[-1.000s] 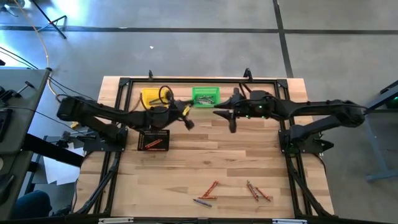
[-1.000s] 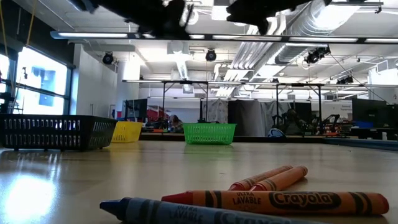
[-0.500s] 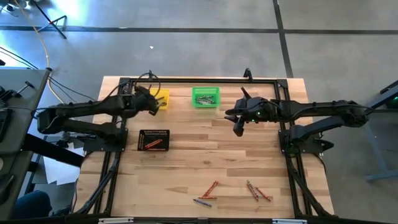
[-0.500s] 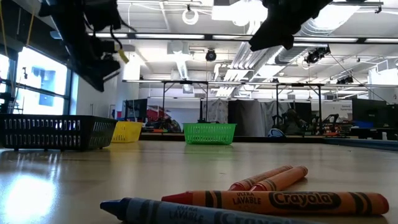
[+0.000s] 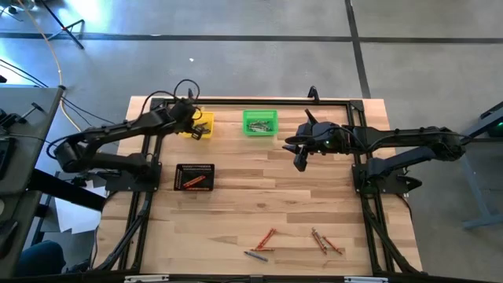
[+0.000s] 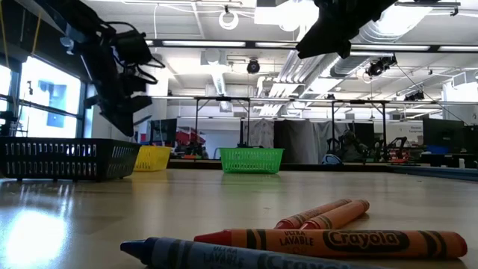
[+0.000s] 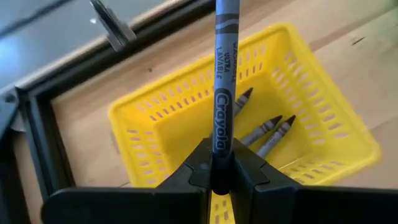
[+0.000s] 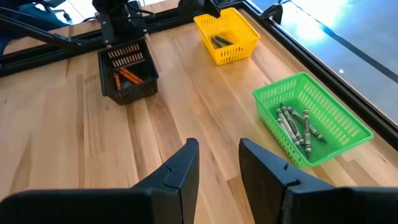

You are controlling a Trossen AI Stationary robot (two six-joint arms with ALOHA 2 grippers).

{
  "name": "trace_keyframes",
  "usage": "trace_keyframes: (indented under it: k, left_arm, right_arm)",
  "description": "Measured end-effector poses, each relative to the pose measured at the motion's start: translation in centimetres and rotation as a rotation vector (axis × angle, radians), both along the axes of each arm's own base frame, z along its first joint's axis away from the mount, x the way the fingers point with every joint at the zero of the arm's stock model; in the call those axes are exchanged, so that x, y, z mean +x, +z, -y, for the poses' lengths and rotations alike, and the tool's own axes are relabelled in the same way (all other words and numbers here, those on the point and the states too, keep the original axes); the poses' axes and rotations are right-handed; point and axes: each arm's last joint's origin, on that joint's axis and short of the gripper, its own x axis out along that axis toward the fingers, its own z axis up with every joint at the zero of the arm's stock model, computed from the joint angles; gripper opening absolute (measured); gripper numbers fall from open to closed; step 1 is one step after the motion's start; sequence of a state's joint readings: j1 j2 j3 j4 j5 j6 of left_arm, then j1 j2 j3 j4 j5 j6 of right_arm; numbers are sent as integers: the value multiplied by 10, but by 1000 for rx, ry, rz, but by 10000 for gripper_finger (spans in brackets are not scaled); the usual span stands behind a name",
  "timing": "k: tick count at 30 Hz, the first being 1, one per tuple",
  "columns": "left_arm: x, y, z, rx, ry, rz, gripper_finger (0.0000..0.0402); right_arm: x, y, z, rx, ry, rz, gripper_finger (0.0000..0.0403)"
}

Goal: Sort crayons
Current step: Put the blue crayon into the yellow bin, then put the orange crayon into the black bin

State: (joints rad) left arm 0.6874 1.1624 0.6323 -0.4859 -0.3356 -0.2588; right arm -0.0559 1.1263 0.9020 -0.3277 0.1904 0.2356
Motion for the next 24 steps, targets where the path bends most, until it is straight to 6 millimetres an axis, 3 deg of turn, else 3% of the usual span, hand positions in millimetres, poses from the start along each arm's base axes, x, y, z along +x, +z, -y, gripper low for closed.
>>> trace_keyframes:
  k: [10,24]
  left_arm:
    - [7,-18,-10,-61,-30,-37,23]
    - [7,-9,-7,-43,-128,-3,92]
  right_arm:
    - [-1,-2,0,1,0,-19,108]
    - [-16,-20,-1,150,-91,-229,108]
